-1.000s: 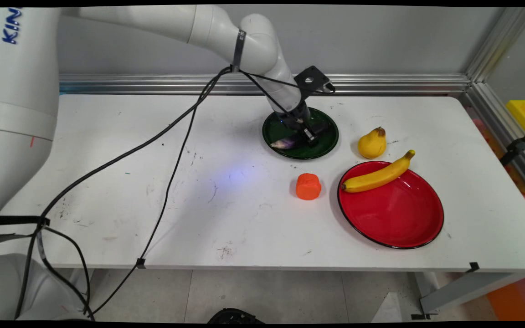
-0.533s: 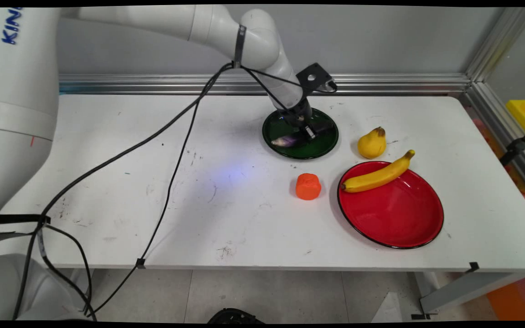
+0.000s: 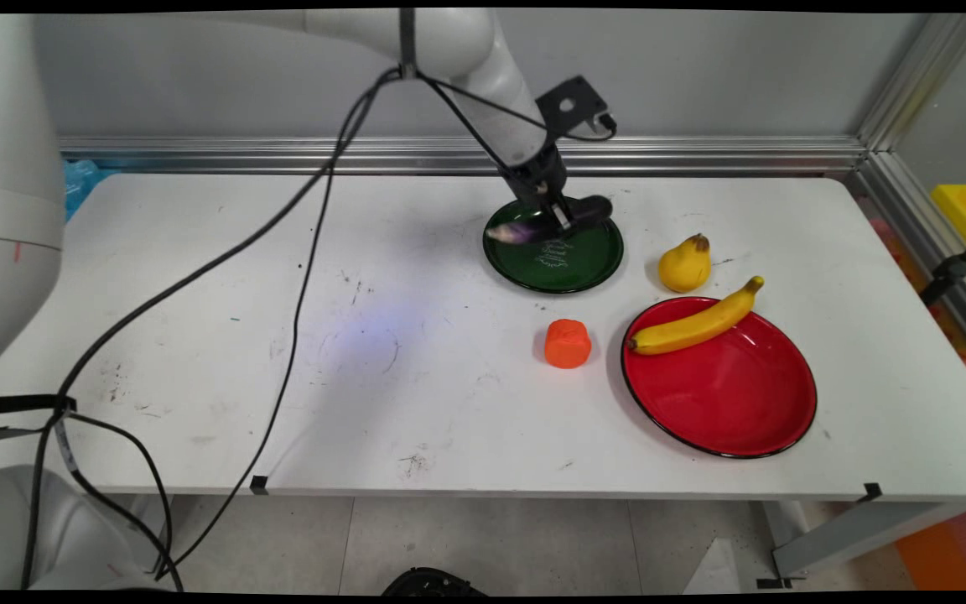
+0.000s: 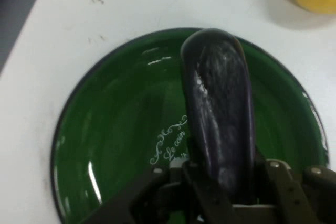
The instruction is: Place the picked object on the table
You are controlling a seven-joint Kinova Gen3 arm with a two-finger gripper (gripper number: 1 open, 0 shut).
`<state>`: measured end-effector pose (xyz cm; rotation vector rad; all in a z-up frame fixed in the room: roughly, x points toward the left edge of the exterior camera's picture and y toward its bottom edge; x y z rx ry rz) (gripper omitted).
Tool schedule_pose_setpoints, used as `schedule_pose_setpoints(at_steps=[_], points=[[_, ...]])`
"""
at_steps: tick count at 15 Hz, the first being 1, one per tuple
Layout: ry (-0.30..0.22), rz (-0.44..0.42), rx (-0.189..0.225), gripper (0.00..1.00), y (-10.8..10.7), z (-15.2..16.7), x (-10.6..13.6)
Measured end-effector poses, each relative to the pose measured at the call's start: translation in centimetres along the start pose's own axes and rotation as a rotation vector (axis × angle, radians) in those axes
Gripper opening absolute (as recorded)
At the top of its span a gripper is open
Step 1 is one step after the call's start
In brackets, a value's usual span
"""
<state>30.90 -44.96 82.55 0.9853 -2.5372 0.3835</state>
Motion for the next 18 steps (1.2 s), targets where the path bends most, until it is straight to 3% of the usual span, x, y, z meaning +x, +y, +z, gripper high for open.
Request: schedule_pose_setpoints(at_steps=[3,10,18], points=[[0.006,0.085,-0.021,0.00,0.5,-3.0,0.1],[0.031,0.347,-0.158,0.00,3.5,-9.7,-1.1],[0.034,0.503,-0.276,0.00,7.9,-11.8,-3.5]])
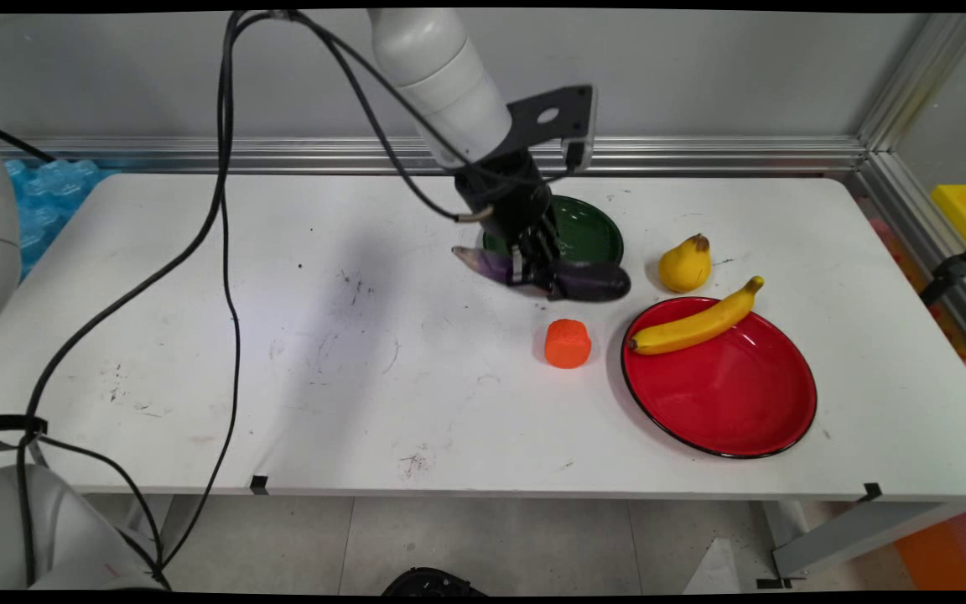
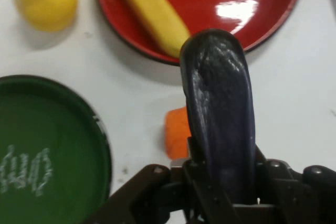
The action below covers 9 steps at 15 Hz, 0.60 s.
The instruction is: Place the picked object on the table
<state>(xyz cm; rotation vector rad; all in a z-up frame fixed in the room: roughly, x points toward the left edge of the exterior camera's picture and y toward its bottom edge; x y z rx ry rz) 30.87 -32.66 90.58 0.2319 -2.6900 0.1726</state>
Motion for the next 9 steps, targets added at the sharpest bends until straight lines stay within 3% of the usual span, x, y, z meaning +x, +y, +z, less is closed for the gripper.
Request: schedule_pose_setpoints(at_steps=[9], points=[[-0.012,0.049,-0.072,0.00,4.5,4.9,-0.9]])
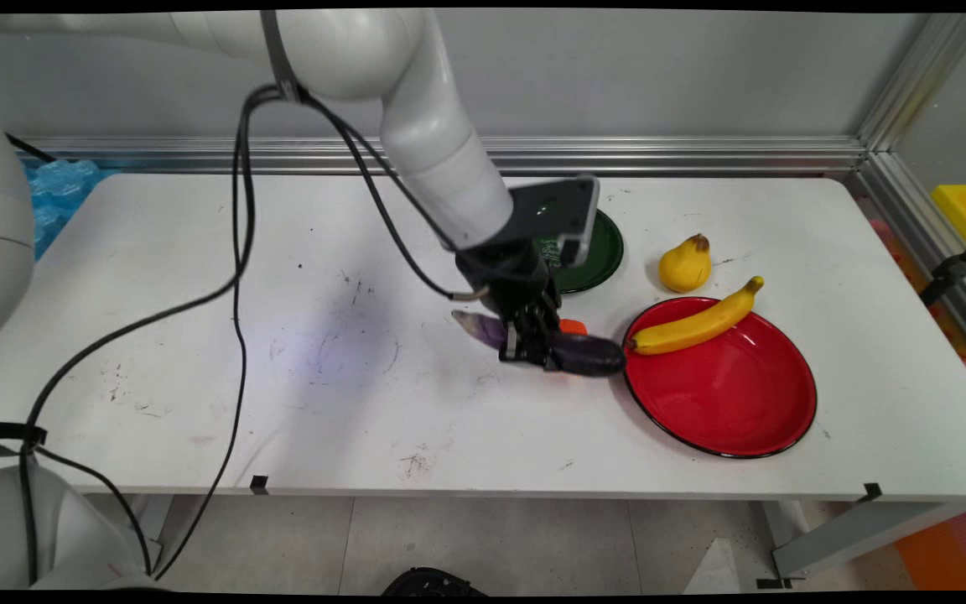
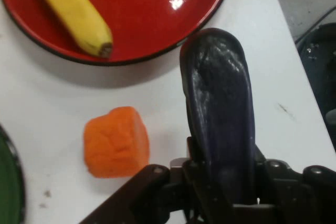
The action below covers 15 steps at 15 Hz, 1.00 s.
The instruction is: Place the picked object on the table
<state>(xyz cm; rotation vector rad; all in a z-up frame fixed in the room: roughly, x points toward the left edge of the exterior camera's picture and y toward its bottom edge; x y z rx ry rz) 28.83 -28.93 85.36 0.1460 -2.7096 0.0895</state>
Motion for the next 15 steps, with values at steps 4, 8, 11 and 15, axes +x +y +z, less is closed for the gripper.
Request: schedule_pose_setpoints(at_steps=[4,8,11,15], points=[[-0.018,-0.011,-0.008,0.00,0.8,3.7,-0.9],[-0.028,-0.019,-0.014,0.00,1.2,6.8,-1.4],[-0.027,-0.020,-0.015,0.00,1.3,8.3,-1.7],[-0.021,-0.023,-0.015,1.00,1.4,9.4,-2.1]])
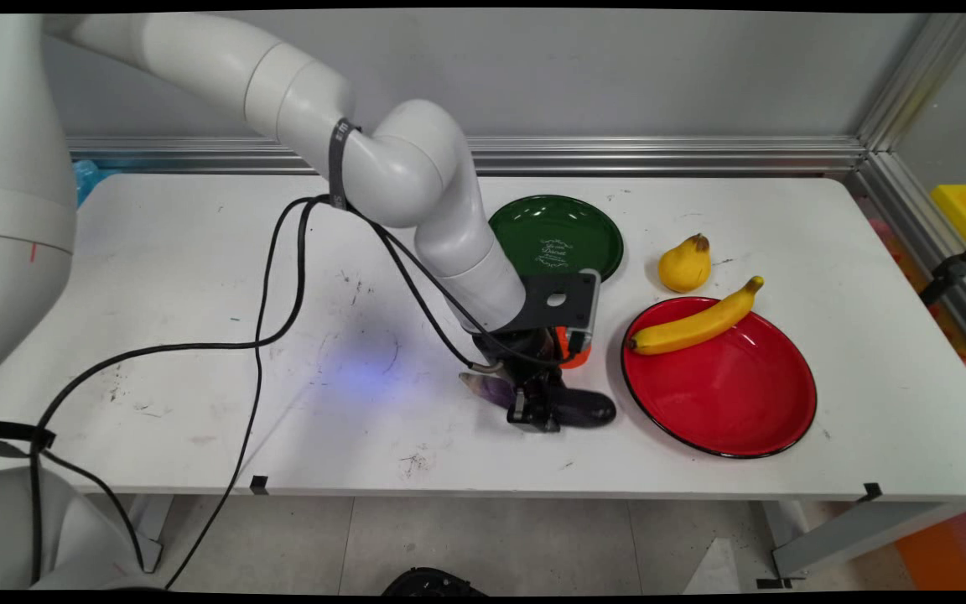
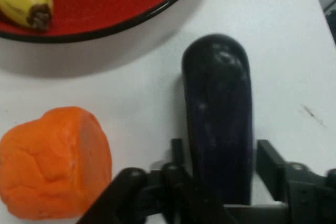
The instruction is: Place the picked object on the table
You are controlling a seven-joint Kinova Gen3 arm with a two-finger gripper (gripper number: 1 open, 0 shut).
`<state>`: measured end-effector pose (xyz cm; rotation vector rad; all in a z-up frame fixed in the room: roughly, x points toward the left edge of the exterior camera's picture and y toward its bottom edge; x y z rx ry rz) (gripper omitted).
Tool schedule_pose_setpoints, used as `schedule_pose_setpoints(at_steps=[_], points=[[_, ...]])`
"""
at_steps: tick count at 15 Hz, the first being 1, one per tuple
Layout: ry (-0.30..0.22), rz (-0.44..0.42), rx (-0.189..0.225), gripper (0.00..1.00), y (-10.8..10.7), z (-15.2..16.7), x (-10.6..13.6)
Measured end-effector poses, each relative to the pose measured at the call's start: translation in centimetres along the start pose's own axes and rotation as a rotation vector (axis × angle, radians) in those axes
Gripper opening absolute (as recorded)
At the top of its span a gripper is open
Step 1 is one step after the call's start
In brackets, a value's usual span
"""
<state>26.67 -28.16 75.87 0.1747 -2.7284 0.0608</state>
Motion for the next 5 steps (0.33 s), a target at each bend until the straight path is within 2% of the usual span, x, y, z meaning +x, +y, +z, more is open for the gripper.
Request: schedule_pose_setpoints(at_steps=[5], points=[[0.029,-0.004,-0.008,1.00,0.28,-0.74,-0.35]])
